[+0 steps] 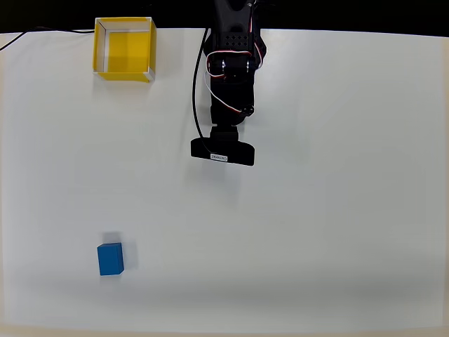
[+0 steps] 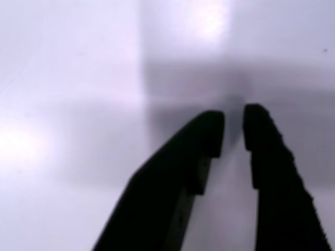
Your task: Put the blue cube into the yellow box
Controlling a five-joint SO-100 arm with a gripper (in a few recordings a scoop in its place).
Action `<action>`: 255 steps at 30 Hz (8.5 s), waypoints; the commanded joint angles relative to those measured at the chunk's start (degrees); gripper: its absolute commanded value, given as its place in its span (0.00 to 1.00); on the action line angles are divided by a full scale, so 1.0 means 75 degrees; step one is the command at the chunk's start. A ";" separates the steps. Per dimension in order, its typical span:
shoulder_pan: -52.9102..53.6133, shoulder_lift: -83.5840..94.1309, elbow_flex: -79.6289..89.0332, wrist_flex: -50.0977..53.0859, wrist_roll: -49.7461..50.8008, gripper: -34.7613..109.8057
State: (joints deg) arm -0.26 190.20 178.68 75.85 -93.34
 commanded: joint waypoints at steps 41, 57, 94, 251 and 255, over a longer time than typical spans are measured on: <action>0.4500 -1.7355 -1.6383 -0.3551 -0.1195 0.60; 0.4359 -1.9535 -1.9617 -0.3891 -0.0973 0.63; 0.4137 -2.2289 -2.1199 -0.7570 -0.0949 0.60; 1.0184 -0.6469 -0.7793 -0.0059 -0.1078 0.37; 0.8918 -0.6152 -0.7840 0.0129 -0.0855 0.32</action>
State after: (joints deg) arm 74.36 139.04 126.30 74.88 -100.28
